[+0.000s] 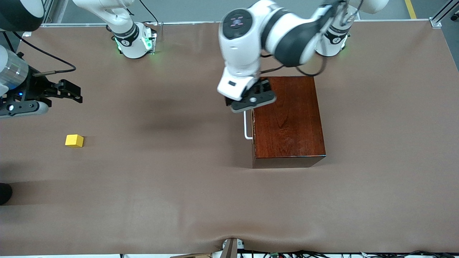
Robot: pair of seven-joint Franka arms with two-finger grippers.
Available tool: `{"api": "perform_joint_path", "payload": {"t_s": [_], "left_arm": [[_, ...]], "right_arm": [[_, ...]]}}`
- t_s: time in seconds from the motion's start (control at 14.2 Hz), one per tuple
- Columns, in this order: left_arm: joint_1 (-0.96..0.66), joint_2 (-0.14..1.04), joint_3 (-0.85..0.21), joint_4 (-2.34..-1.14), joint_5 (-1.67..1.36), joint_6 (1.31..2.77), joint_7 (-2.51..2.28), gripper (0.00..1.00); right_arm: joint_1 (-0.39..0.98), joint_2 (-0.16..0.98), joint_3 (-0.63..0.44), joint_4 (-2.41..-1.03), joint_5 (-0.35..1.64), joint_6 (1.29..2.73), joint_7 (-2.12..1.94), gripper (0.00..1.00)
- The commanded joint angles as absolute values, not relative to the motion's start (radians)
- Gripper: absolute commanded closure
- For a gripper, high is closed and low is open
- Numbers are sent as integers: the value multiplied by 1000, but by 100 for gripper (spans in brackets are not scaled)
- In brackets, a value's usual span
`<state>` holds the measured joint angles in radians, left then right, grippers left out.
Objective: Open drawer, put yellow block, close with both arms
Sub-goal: 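Move the left gripper to the white drawer handle of the box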
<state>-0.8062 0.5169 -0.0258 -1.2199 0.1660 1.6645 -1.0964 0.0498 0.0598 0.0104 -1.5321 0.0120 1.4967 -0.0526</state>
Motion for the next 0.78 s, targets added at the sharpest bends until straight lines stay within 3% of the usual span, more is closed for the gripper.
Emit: {"api": "perform_joint_path", "payload": {"t_s": [0.0, 0.7], "left_arm": [[-931, 606, 86, -1170, 186, 1719, -1137, 0], [-988, 742, 110, -1152, 190, 1770, -1143, 0]], "right_arm": [[40, 69, 9, -1505, 3, 1462, -55, 0], [8, 74, 9, -1508, 0, 1397, -54, 0]]}}
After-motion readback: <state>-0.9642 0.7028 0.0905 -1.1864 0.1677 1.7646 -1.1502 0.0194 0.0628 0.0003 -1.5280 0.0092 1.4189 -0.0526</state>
